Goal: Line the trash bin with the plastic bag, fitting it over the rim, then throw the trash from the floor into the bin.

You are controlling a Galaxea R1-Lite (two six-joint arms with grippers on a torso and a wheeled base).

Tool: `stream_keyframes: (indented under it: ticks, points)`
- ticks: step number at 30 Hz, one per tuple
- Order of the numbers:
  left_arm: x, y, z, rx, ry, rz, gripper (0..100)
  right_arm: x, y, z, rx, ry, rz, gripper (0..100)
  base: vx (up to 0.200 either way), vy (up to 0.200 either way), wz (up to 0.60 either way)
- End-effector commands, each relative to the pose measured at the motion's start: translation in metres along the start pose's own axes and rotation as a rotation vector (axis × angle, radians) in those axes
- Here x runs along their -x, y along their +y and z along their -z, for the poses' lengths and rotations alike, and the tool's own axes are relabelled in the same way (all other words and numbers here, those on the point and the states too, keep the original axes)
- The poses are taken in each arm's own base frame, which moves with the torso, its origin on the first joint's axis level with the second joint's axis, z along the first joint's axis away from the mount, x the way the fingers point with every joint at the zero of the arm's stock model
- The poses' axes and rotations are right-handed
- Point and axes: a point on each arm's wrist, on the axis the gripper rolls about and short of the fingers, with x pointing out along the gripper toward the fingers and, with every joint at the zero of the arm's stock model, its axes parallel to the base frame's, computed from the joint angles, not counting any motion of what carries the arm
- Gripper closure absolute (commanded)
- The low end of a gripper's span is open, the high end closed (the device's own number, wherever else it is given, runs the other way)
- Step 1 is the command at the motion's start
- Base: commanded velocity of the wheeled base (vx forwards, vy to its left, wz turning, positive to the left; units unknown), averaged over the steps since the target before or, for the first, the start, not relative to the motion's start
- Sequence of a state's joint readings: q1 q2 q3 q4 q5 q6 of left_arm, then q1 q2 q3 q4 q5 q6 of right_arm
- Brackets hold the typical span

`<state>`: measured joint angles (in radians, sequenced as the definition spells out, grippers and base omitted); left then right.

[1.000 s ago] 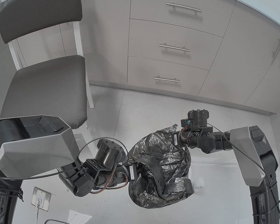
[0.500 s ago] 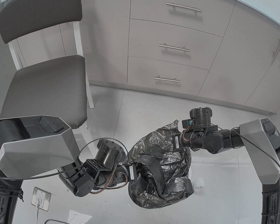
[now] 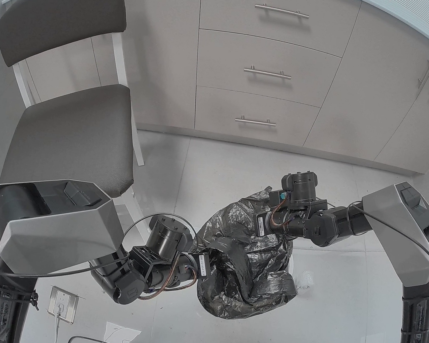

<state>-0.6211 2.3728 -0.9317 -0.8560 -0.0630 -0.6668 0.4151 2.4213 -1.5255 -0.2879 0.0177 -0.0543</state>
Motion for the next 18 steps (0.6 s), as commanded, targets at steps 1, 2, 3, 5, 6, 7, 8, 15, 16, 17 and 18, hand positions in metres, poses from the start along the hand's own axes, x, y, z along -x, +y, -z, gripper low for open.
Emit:
stream_keyframes:
  ticks: [1,2,3,5,6,7,8,15,16,17,18]
  points:
    - [0.000,0.001,0.000,0.001,0.000,-0.001,100,-0.010,0.001,-0.003,-0.043,-0.026,0.012,100,0.000,0.000,0.00]
    - [0.000,0.001,0.000,0.001,0.000,-0.001,100,-0.008,0.000,-0.005,-0.042,-0.032,0.014,100,0.000,0.000,0.00]
    - [0.000,0.001,0.000,0.001,0.000,-0.001,100,-0.007,0.000,-0.006,-0.040,-0.035,0.014,100,0.000,0.000,0.00]
    - [0.000,0.001,0.000,0.001,0.000,-0.001,100,-0.003,-0.002,-0.012,-0.045,-0.054,0.019,100,0.000,0.000,0.00]
    - [0.000,0.001,0.000,0.001,0.000,-0.001,100,-0.002,-0.002,-0.013,-0.046,-0.055,0.020,100,0.000,0.000,0.00]
    - [0.000,0.001,0.000,0.001,0.000,-0.001,100,-0.002,-0.003,-0.014,-0.047,-0.060,0.021,100,0.000,0.000,0.00]
    - [0.000,0.001,0.000,0.001,0.000,-0.001,100,-0.003,-0.003,-0.014,-0.047,-0.057,0.021,100,0.000,0.000,0.00]
    - [0.000,0.001,0.000,0.001,0.001,-0.002,100,-0.028,-0.004,0.009,-0.049,-0.007,0.028,100,0.000,0.000,0.00]
    - [0.000,0.001,0.000,0.001,0.001,-0.002,100,-0.032,-0.004,0.011,-0.049,-0.006,0.028,100,0.000,0.000,0.00]
    - [0.000,0.001,0.000,0.001,0.001,-0.002,100,-0.035,-0.005,0.011,-0.050,-0.007,0.031,100,0.000,0.000,0.00]
    - [0.000,0.001,0.000,0.001,0.001,-0.002,100,-0.036,-0.005,0.010,-0.051,-0.015,0.031,100,0.000,0.000,0.00]
